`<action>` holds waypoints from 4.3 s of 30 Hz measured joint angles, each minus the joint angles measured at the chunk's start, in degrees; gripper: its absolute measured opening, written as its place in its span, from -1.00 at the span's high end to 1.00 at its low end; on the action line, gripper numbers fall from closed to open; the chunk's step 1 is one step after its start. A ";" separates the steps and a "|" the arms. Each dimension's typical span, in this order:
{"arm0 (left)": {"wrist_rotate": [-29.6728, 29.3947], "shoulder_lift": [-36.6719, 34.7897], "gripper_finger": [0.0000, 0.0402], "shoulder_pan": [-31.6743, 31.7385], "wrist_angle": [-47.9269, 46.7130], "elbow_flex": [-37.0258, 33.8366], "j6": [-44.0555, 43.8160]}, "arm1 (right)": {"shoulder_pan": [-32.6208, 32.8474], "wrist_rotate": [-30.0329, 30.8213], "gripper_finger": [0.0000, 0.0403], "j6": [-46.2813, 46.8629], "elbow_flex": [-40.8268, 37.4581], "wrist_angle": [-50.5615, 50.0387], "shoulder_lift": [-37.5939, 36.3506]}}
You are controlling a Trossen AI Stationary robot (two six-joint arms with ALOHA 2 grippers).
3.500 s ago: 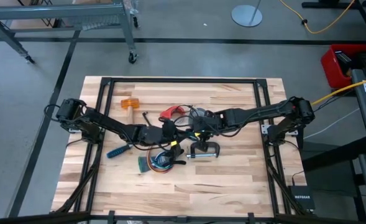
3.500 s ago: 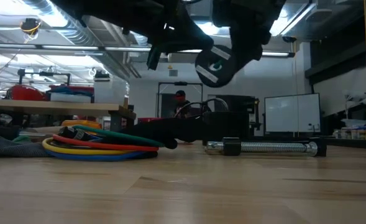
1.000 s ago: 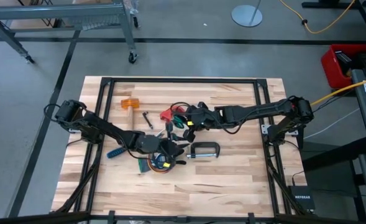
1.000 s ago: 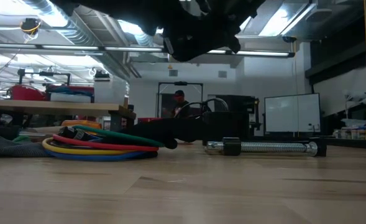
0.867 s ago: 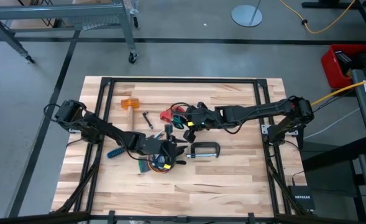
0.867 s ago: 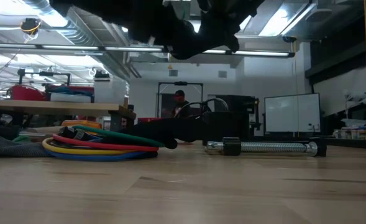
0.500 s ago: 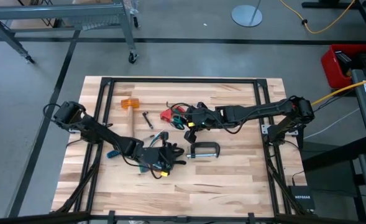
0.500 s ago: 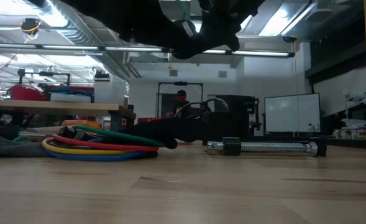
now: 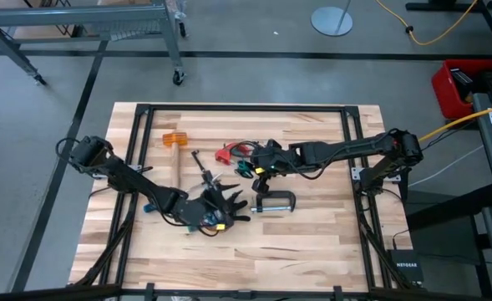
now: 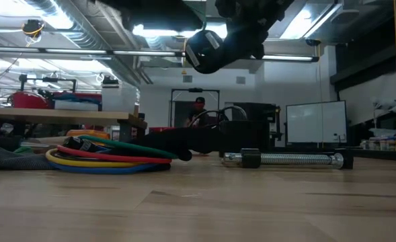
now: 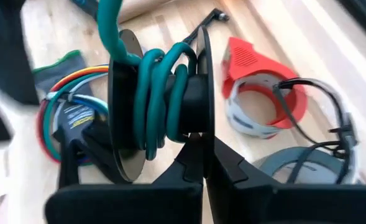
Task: Coil cords
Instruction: Coil the blue wire onto the spool
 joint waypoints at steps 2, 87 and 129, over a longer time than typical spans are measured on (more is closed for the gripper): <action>-3.00 -1.13 0.59 0.00 0.81 0.00 0.59 | 0.00 -1.03 0.99 -0.09 0.00 -0.08 0.00; 11.34 -9.41 1.00 3.76 -13.84 0.02 -16.25 | -5.06 -4.93 0.99 1.60 -0.07 23.02 0.09; 22.79 -9.13 1.00 -0.71 -10.63 -0.07 -12.27 | 4.59 -29.19 0.99 -20.12 0.09 -1.57 -1.29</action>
